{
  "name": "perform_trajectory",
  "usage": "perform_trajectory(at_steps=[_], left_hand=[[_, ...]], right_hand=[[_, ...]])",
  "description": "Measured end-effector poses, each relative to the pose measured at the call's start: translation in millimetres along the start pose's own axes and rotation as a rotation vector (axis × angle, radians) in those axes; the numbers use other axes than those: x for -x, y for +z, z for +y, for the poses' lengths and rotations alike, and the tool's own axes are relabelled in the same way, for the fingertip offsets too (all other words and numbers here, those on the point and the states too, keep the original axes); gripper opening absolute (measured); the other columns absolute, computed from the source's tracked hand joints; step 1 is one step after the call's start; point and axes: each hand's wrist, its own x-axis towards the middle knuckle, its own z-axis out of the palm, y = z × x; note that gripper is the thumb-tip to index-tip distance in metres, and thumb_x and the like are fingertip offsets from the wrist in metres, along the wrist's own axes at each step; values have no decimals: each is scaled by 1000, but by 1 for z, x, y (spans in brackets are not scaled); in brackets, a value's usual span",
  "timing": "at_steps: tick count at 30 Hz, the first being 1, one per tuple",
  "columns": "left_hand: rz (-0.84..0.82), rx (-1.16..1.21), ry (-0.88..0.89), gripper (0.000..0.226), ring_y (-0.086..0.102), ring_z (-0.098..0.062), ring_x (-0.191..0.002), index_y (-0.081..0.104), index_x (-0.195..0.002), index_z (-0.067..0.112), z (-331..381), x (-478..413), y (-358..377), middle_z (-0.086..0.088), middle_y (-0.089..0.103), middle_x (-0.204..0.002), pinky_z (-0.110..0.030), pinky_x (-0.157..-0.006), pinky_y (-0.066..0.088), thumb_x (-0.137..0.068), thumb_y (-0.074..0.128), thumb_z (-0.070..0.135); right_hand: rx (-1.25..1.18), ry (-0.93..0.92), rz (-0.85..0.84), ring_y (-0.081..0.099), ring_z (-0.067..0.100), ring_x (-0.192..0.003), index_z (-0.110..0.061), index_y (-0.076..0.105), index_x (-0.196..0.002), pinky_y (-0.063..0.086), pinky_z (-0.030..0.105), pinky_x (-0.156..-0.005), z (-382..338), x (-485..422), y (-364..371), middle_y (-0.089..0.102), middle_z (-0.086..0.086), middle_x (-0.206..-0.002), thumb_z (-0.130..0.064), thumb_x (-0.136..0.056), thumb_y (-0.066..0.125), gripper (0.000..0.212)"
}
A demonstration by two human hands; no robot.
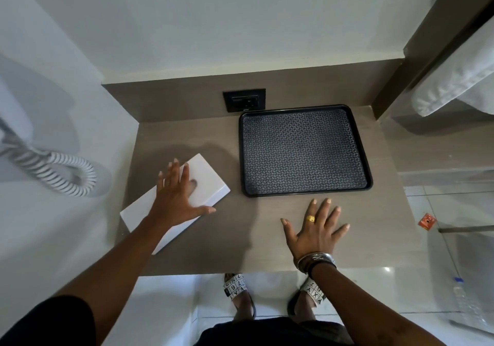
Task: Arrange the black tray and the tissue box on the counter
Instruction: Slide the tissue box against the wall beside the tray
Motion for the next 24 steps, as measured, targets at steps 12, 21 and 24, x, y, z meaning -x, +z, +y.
perform_trajectory(at_steps=[12,21,24], left_hand=[[-261,2,44,172,0,-32,-153,-21,-151,16,-36,-12,-15,-8,-12,-166,-48,-123,10,-19,45,104],[-119,-24,1,149,25,-36,-147,-7,-153,19,-24,-4,-9,-13,15,-162,-51,-117,29,-44,75,79],[-81,127,-126,147,27,-38,-145,-7,-153,22,-23,-6,-16,-15,19,-160,-52,-114,33,-45,79,75]], right_hand=[[45,27,52,9,43,-148,-17,28,-151,11,71,-110,-1,-1,6,20,19,-160,-81,-78,20,97],[57,28,53,10,43,-147,-19,27,-151,11,71,-110,-2,0,3,21,18,-160,-82,-78,19,96],[72,27,53,12,43,-147,-19,29,-150,12,71,-110,-2,0,5,22,18,-159,-82,-78,20,96]])
